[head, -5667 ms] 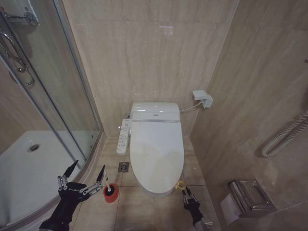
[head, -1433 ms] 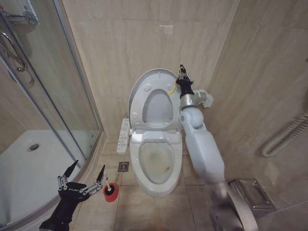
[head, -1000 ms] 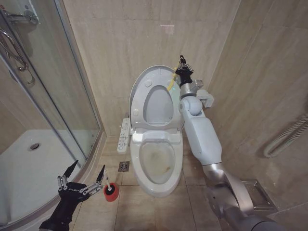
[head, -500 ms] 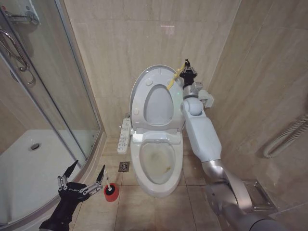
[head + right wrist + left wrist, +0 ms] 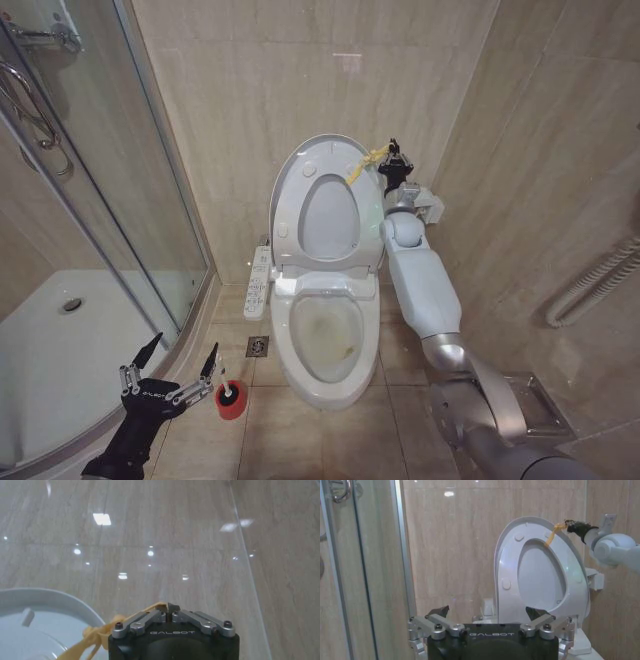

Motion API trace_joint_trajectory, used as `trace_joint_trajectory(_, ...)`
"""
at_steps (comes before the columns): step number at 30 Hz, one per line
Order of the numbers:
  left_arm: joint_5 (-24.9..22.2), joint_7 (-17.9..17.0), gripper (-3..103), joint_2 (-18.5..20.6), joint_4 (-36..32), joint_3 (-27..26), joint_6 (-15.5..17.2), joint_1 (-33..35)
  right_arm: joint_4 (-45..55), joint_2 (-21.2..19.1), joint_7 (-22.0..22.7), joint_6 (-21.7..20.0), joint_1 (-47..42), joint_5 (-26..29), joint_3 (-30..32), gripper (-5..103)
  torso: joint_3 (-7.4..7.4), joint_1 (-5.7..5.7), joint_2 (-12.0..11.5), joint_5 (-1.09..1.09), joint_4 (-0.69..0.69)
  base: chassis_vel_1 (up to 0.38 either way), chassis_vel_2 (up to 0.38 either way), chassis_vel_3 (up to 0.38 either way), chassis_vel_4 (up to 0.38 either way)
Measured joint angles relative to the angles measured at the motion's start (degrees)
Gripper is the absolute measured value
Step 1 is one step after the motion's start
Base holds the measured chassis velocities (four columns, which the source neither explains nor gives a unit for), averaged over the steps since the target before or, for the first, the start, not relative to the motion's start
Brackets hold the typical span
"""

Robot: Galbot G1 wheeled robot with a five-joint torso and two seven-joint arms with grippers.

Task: Open the toilet lid, clean the toilet bowl with a toilet brush, close the toilet lid, and flush.

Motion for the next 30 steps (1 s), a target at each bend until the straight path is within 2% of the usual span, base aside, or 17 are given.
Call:
trace_joint_trajectory(23,0.0,0.0,100,0.0,0.0,0.0,0.0,0.0,-2.4,-1.5,0.4,0.3,1.5,-3.7,0.5,2,0.01,0.01,0.0,0.0,0.01,0.0,0.0,0.0,0.0)
trace_joint_trajectory(30,0.0,0.0,100,0.0,0.0,0.0,0.0,0.0,2.4,-2.8,0.0,-2.4,-0.5,1.6,-0.6,2,0.01,0.01,0.0,0.0,0.01,0.0,0.0,0.0,0.0)
